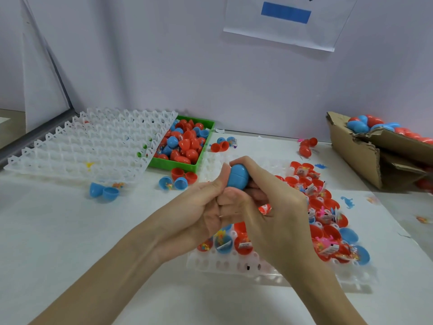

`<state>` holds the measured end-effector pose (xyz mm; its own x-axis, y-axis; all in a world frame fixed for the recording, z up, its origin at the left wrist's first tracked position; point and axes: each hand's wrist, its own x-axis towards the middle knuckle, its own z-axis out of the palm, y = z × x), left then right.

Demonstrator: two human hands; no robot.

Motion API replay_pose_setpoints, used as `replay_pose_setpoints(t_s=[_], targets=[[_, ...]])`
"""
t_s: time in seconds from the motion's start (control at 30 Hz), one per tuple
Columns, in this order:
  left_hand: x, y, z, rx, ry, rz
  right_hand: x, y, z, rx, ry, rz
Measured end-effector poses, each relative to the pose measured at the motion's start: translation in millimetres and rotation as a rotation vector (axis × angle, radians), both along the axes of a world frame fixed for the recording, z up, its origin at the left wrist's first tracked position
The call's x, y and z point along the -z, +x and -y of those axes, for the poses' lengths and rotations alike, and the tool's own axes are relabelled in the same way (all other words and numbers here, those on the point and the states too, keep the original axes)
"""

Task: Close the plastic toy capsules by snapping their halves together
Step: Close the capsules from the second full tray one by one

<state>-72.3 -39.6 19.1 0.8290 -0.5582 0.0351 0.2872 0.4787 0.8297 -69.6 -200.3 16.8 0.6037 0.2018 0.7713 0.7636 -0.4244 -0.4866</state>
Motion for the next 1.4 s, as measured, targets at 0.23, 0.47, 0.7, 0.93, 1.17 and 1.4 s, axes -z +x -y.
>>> replay_pose_setpoints(t_s=[0.23,0.47,0.7,0.93,1.17,1.4], targets=[[13,-5,26,-0.096,-0.011,-0.033,0,12,18,0.016,0.100,-0.099],[9,5,12,-0.109,-0.097,-0.082,0,8,9,-0.159,0.080,-0.260],[7,7,5,-0.052,-0.103,-0.061,1,6,5,-0.079,-0.043,-0.122],[4,5,5,-0.133,-0.025,-0.096,4,6,5,-0.028,-0.082,-0.099],[-7,0,-4,-0.425,0.308,0.071,0,8,8,0.121,-0.195,-0.030],[-6,-2,-3,-0.430,0.215,0.014,5,6,4,0.049,-0.128,-0.040]])
